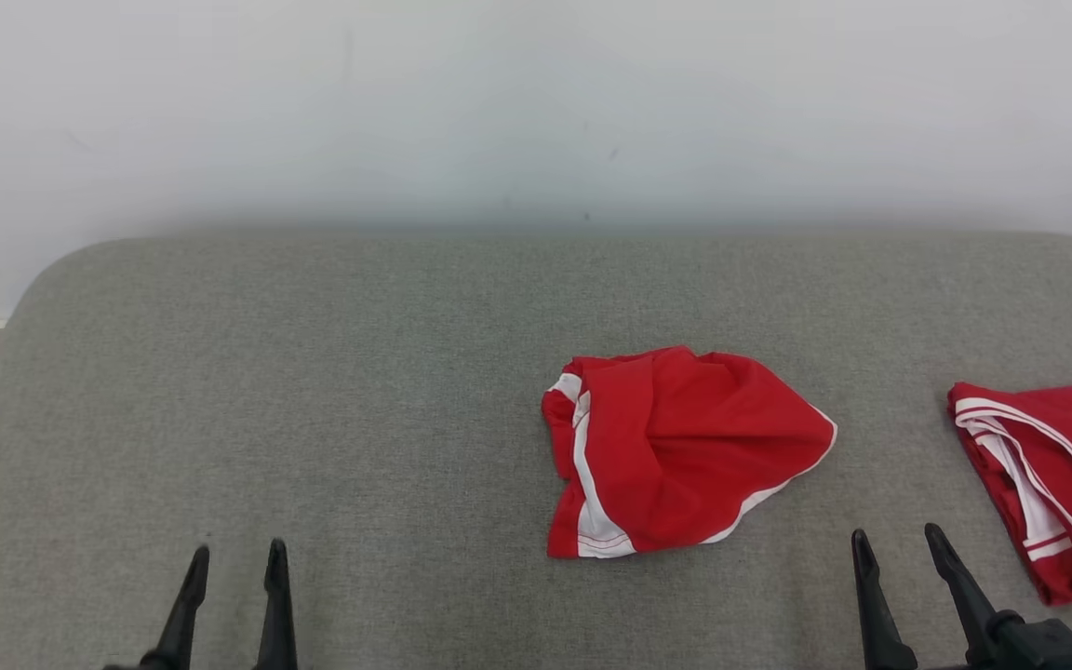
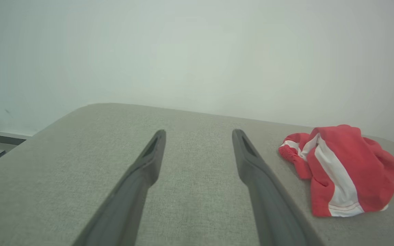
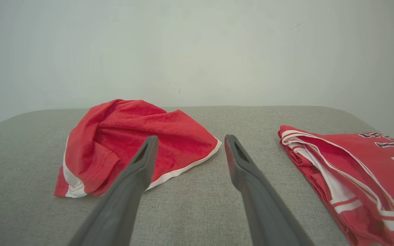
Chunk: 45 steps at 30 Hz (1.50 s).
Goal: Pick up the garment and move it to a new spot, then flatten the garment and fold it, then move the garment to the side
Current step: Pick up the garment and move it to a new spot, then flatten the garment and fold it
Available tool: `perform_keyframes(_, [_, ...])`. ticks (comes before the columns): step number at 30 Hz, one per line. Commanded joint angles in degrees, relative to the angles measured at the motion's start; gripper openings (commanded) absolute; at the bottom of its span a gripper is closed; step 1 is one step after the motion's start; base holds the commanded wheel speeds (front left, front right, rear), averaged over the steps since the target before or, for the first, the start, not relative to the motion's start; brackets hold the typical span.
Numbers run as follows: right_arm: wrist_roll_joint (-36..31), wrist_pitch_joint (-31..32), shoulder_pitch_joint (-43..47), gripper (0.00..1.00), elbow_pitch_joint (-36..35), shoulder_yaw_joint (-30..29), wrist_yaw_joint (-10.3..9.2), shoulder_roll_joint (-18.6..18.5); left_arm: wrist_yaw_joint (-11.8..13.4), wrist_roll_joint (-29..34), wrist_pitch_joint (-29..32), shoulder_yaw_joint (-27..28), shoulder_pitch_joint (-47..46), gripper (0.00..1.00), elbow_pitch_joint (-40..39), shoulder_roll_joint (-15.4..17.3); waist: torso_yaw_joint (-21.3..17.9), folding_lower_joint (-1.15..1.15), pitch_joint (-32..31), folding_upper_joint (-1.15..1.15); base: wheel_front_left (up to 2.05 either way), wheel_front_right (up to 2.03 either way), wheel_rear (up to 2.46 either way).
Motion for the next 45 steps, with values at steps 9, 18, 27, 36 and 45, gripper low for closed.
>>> perform_keyframes(9, [0.18, -0.24, 1.79, 1.0, 2.04, -1.15, -0.17, -0.26, -2.36, 4.33, -0.13, 3.23, 4.78, 1.0, 0.79, -0.85, 0.62, 0.01, -0.81, 0.0, 0.0, 0.0, 0.0])
perform_keyframes(18, [0.13, -0.66, 2.13, 1.0, 2.9, -1.49, -0.17, 0.33, -3.34, 5.28, -0.14, 5.98, 6.11, 1.0, 0.5, -1.81, 0.21, 0.01, -0.55, 0.0, 0.0, 0.0, 0.0])
perform_keyframes(27, [-0.08, -0.81, 1.44, 1.0, 2.75, -1.45, -0.17, 0.59, -3.89, 5.42, -0.14, 6.38, 4.99, 1.0, 0.3, -2.62, 0.18, 0.01, 0.11, 0.0, 0.0, 0.0, 0.0])
perform_keyframes(36, [-0.1, -0.82, 1.08, 1.0, 2.93, -1.34, -0.17, 0.77, -3.84, 5.53, -0.14, 6.4, 4.45, 1.0, 0.75, -3.02, 0.35, 0.01, 0.28, 0.0, 0.0, 0.0, 0.0])
perform_keyframes(45, [0.07, -0.87, 0.53, 1.0, 3.33, -0.16, -0.17, 0.47, -3.81, 5.55, -0.14, 5.89, 4.62, 1.0, 0.84, -3.08, 0.51, 0.01, 0.12, 0.0, 0.0, 0.0, 0.0])
